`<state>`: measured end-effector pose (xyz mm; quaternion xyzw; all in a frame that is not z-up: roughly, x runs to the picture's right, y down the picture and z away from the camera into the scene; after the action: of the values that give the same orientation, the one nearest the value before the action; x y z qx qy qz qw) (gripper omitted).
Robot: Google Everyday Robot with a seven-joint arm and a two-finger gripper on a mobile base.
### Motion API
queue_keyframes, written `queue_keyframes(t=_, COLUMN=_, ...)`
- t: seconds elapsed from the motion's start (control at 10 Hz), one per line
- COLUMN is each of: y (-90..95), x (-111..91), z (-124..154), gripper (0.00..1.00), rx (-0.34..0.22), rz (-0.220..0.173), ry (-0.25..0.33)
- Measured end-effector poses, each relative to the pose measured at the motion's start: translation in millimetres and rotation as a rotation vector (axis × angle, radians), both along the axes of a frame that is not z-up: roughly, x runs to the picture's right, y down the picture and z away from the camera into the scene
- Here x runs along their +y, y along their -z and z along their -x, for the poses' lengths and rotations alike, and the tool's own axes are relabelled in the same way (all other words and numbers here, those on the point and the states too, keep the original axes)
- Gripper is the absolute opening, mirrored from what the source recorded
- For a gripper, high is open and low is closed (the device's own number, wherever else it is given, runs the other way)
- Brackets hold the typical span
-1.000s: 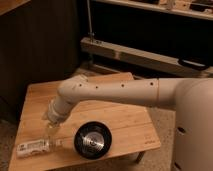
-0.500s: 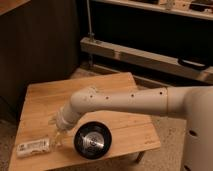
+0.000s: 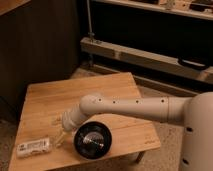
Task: Place the bottle in the ceramic bowl
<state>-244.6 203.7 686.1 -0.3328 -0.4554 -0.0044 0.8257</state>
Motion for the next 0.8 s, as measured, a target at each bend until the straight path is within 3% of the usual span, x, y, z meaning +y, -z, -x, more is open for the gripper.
queue_keyframes(t=0.3, y=-9.6, x=12, z=12, gripper=0.65, rx=-0.040, rz=0.017, ry=0.021)
queue_keyframes(t=0.8, y=-18.8, x=21, z=20, gripper=0.65, rx=-0.055, rz=0.026, ry=0.079)
